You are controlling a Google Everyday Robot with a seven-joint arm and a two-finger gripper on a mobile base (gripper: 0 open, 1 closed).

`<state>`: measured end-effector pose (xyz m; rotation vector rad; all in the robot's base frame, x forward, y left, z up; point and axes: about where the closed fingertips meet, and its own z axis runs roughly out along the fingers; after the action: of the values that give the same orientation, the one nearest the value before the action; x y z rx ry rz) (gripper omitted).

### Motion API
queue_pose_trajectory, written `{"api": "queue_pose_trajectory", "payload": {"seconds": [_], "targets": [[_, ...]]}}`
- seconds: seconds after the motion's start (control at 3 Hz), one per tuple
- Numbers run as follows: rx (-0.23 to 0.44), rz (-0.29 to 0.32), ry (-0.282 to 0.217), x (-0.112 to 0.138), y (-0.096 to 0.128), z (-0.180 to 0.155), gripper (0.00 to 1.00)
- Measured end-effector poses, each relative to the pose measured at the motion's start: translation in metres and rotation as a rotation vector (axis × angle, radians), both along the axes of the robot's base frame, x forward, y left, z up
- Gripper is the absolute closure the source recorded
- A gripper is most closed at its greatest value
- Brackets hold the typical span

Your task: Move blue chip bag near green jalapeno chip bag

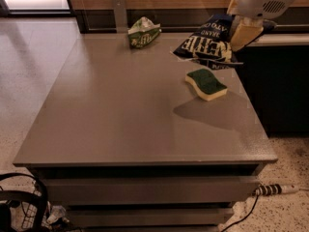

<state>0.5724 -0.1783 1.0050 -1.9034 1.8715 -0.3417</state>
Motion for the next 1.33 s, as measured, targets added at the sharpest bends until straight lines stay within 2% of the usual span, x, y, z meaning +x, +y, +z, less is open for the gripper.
{"api": "queue_pose_trajectory", "payload": {"seconds": [0.33, 0.67, 1.33], "targets": [[0.030, 0.014, -0.115, 0.034, -0.014, 0.019, 1.00], [0.051, 0.040, -0.193, 0.064, -0.017, 0.034, 1.00], [0.055, 0.061, -0.223, 0.072, -0.013, 0.038, 1.00]]}}
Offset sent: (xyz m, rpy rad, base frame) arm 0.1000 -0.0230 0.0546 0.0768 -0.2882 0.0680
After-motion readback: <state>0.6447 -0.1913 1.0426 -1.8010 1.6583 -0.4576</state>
